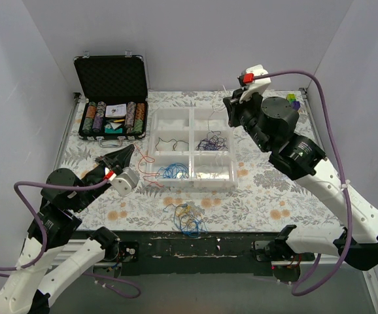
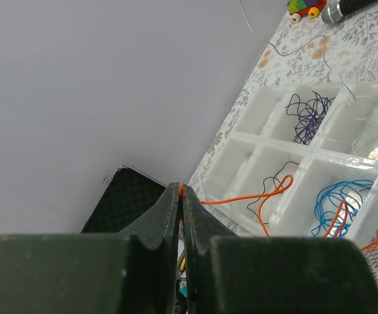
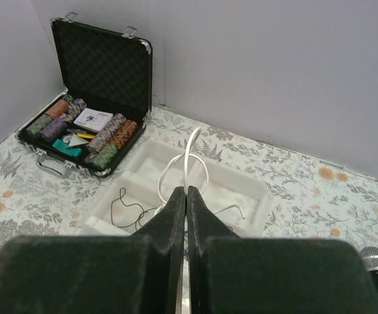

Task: Untangle the cables
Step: Untie the cable, then place the cable in the bin.

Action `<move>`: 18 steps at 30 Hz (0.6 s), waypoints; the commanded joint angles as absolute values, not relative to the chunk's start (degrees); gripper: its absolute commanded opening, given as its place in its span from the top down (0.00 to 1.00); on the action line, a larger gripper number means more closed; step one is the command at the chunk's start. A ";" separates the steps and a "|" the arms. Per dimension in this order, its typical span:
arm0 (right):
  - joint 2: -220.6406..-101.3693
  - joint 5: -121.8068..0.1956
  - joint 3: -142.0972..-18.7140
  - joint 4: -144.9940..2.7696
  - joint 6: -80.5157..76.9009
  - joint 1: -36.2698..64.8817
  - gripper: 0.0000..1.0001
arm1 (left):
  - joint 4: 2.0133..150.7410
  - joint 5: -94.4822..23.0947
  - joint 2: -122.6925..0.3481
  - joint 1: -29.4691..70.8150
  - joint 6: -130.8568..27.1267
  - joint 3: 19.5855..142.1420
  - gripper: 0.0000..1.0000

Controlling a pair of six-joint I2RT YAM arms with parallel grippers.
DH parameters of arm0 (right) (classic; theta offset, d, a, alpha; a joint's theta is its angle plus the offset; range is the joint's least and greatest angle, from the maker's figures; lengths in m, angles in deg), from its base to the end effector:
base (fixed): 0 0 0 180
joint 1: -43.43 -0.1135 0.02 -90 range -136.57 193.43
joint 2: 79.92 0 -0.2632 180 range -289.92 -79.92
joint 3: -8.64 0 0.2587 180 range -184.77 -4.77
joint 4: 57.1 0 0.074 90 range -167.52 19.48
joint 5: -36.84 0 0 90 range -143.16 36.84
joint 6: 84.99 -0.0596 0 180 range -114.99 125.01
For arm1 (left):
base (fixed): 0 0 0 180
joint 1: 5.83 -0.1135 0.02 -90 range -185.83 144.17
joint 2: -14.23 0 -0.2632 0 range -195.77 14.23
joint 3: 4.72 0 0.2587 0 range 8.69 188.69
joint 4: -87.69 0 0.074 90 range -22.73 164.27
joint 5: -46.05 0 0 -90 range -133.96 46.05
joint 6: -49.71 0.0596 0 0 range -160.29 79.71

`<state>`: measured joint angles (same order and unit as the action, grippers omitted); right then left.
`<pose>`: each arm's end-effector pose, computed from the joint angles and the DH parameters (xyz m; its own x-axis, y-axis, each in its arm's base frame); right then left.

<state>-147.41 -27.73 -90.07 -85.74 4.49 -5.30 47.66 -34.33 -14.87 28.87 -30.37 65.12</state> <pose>0.1961 0.1847 0.4965 0.0261 0.0422 -0.9988 -0.3961 0.9178 0.0284 0.0920 -0.0758 0.4120 0.1304 0.1163 -0.9846 0.6865 0.7060 0.1743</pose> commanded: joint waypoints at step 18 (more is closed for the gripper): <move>-144.44 -33.21 -80.02 -81.68 -1.85 -2.71 0.99 | 47.47 -34.46 -13.98 28.71 -29.65 66.53 1.00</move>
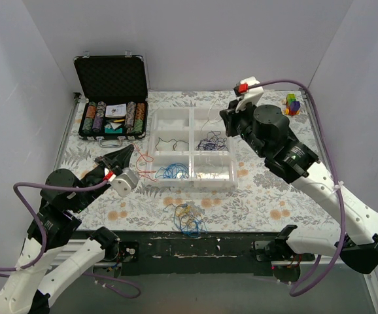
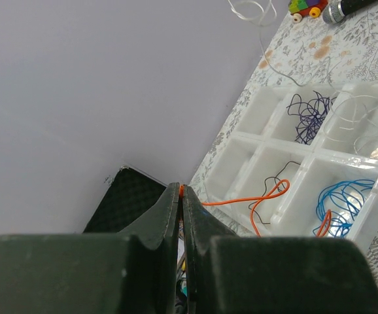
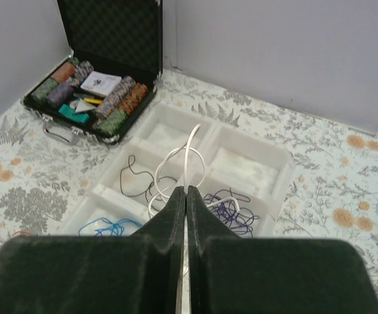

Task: Untangle the cables
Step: Place the cable in the bin.

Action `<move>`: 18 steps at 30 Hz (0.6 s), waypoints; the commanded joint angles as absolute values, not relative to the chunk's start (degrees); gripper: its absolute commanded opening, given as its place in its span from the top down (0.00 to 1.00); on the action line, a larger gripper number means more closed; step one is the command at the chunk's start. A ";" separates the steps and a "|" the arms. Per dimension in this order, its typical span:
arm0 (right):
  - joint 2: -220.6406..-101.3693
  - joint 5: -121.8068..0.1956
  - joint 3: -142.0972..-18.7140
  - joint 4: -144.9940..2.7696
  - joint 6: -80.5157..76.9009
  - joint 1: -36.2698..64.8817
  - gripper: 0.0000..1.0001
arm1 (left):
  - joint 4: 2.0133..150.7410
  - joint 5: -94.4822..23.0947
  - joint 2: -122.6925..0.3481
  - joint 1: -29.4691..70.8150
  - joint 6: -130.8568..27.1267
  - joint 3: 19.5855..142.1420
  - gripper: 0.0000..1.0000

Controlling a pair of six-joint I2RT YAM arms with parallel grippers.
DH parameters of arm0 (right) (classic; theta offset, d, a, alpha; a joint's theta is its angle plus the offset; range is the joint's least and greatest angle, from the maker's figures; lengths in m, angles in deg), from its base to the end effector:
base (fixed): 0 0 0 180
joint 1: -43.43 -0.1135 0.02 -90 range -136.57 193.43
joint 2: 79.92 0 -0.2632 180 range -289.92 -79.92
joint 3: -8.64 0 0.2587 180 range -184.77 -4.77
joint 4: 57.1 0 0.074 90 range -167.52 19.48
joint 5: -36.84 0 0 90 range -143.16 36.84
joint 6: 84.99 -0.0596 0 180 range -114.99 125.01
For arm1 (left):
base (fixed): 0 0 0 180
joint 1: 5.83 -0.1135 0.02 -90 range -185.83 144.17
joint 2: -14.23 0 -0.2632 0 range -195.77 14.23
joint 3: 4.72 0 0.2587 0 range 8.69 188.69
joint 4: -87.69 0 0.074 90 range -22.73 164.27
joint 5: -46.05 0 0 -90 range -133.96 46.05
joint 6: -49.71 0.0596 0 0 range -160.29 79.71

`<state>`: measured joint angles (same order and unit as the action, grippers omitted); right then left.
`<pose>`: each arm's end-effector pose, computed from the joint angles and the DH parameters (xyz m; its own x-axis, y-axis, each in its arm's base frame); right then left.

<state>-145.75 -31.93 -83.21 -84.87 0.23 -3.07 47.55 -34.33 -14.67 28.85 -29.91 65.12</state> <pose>0.2044 0.1840 0.4632 -0.0565 0.0533 -0.9970 -0.4238 0.9029 0.0723 0.0912 -0.0752 0.4121 0.1371 0.1211 -0.9831 0.6849 0.7054 0.1825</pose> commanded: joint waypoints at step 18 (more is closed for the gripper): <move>-147.59 -38.22 -61.21 -78.43 -6.50 -2.27 0.99 | 47.82 -34.29 -14.15 28.71 -29.83 66.96 1.00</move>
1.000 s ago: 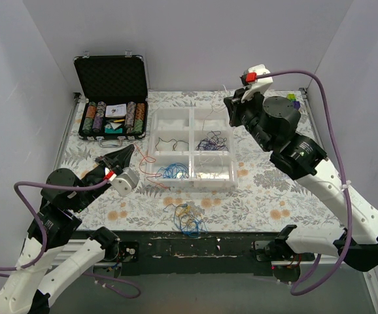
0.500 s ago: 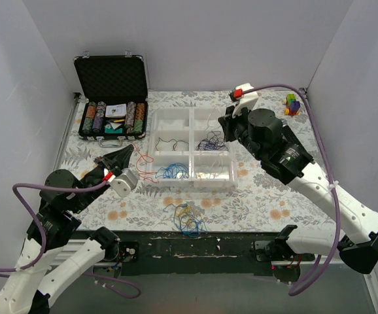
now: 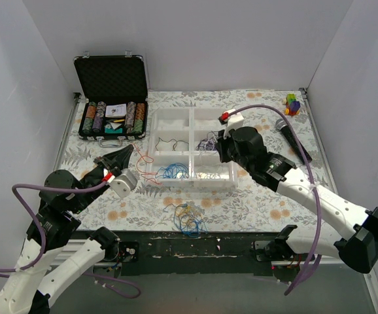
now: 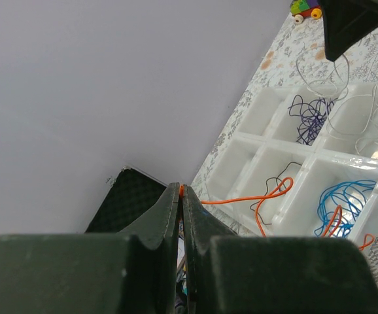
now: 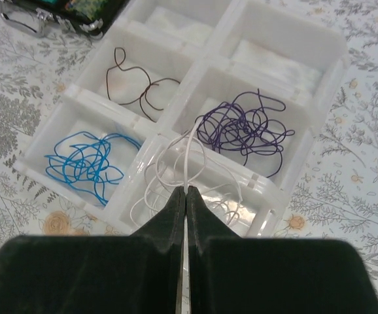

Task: Untangle the cables
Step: Place the cable in the bin.

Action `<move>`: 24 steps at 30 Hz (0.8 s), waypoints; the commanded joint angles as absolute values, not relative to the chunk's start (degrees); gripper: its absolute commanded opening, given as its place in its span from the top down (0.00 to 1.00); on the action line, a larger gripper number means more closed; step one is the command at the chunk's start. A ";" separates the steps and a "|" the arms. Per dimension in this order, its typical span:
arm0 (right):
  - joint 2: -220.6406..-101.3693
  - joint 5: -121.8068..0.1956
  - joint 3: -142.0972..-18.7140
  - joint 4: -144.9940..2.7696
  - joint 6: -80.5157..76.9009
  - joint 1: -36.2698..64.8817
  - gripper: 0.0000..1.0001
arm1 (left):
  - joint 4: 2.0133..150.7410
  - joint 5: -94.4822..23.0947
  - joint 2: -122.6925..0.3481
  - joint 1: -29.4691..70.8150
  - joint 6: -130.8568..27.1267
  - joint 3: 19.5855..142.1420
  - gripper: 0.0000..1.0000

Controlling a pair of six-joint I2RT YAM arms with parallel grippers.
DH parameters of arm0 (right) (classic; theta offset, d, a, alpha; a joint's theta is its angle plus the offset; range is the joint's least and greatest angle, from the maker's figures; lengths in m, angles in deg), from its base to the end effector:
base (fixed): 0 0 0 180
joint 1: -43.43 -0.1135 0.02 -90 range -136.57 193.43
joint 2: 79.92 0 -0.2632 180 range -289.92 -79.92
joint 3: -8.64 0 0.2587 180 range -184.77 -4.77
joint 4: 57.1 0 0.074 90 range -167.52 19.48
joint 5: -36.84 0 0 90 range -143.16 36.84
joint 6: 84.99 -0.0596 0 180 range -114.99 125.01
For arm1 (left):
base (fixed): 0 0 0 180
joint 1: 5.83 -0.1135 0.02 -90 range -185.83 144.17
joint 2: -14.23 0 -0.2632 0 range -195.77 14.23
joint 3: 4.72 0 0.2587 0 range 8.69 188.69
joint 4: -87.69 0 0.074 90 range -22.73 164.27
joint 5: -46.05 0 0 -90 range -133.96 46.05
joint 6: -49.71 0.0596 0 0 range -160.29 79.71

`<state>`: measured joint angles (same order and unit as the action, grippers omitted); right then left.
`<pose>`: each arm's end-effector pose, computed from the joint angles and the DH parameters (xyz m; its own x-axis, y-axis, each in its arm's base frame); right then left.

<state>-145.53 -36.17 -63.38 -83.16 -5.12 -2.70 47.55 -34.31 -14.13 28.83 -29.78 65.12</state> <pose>0.2148 0.1983 0.3380 -0.3171 -0.0872 -0.9444 -0.4500 0.8904 0.0689 0.0889 -0.0736 0.4130 0.1463 0.1175 -0.9822 0.6832 0.7061 0.1862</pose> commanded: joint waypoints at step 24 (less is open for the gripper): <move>-165.52 -48.76 -59.08 -77.81 -11.69 3.09 0.99 | 48.61 -33.85 -15.38 28.80 -29.21 67.76 1.00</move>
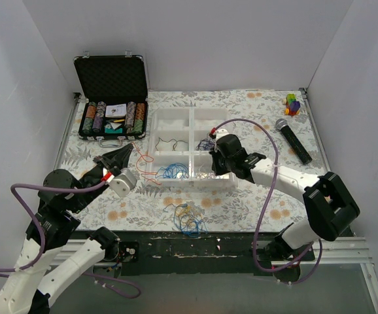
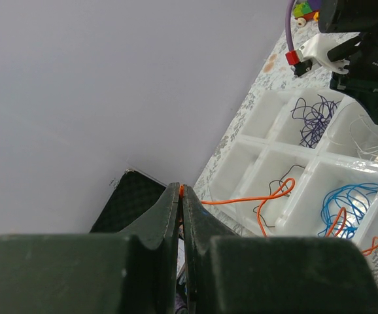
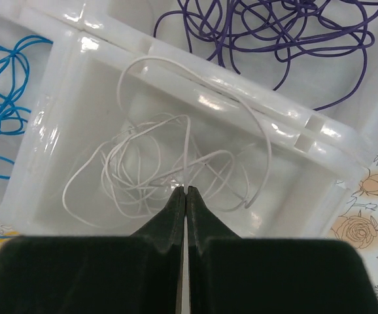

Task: Untangle the cables
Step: Place the cable in the bin.

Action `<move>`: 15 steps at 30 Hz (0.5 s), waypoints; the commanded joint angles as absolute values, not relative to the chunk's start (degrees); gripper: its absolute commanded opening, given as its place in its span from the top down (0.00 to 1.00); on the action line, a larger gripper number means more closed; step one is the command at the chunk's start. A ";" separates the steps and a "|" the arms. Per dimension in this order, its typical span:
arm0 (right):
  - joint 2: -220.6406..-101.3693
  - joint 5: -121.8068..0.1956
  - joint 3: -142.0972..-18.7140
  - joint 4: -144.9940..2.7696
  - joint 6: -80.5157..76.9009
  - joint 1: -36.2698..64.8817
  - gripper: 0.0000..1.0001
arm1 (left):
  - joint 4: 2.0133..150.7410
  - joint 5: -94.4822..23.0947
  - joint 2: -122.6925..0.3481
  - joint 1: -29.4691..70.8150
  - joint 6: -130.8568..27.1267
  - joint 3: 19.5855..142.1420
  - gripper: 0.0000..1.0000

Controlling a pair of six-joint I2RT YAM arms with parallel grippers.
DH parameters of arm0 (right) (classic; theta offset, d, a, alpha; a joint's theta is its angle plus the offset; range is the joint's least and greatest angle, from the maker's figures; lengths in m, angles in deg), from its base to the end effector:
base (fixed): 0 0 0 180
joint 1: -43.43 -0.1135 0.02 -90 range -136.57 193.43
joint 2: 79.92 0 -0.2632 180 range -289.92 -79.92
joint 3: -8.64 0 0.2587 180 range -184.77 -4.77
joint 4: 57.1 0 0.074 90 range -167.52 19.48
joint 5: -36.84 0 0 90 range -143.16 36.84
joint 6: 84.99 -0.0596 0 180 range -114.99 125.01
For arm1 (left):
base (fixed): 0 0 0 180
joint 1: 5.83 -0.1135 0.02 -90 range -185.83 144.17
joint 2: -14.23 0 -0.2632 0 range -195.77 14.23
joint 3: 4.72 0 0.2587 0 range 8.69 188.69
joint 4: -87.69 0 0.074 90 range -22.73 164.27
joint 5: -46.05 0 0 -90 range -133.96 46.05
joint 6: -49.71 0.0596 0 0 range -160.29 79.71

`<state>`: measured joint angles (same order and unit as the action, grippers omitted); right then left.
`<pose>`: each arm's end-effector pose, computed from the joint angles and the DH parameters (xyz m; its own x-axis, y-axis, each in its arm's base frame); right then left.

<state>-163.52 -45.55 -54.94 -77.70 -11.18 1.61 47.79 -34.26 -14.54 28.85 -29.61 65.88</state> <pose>0.2547 0.2173 0.1999 -0.6293 -0.1922 -0.7530 -0.4275 0.8948 0.1288 0.0886 -0.0735 0.4172 0.1568 0.1137 -0.9811 0.6820 0.7061 0.1908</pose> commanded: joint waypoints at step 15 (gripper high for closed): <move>-154.12 -50.53 -63.22 -82.47 -11.43 3.09 0.47 | 66.07 -41.30 -22.58 28.71 -32.81 62.49 1.00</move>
<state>-161.09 -49.59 -59.86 -82.75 -11.24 3.18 55.73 -35.77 -18.23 28.85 -30.70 64.83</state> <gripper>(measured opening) 0.494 0.018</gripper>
